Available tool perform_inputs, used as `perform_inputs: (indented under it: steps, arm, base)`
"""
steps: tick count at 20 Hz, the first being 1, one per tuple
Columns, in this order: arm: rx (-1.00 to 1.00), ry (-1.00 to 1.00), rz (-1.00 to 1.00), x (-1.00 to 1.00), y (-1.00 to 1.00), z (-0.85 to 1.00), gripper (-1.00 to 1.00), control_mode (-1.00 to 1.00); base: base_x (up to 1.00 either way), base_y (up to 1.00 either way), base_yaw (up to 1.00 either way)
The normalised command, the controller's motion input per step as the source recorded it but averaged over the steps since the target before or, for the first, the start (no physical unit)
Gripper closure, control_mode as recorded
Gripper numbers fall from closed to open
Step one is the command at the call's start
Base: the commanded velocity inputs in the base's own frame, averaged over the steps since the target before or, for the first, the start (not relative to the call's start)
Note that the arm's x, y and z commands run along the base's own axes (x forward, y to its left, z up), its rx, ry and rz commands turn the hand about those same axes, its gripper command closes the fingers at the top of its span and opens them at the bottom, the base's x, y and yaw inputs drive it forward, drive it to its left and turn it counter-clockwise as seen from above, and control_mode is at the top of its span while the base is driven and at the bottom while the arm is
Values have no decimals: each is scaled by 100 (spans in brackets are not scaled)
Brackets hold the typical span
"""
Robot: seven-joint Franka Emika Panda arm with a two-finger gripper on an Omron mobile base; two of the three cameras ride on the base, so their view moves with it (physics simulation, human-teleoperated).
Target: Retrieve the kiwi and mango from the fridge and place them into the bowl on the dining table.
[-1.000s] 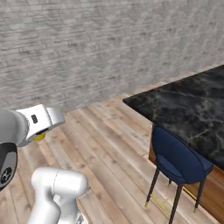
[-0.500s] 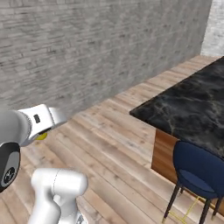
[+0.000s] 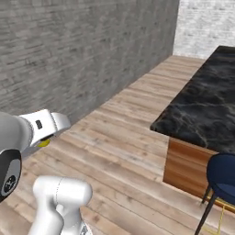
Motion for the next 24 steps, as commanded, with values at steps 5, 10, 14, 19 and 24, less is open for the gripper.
perform_inputs:
  steps: [5,10,14,19,24]
  arm:
    - [0,0,0,0,0,0,100,100]
    - [0,0,0,0,0,0,100,100]
    - [0,0,0,0,0,0,100,100]
    - [0,0,0,0,0,0,100,100]
    - [0,0,0,0,0,0,100,100]
  base:
    - [66,100,-41]
    - [97,40,-34]
    - [100,0,-29]
    - [100,0,-29]
    - [99,46,-37]
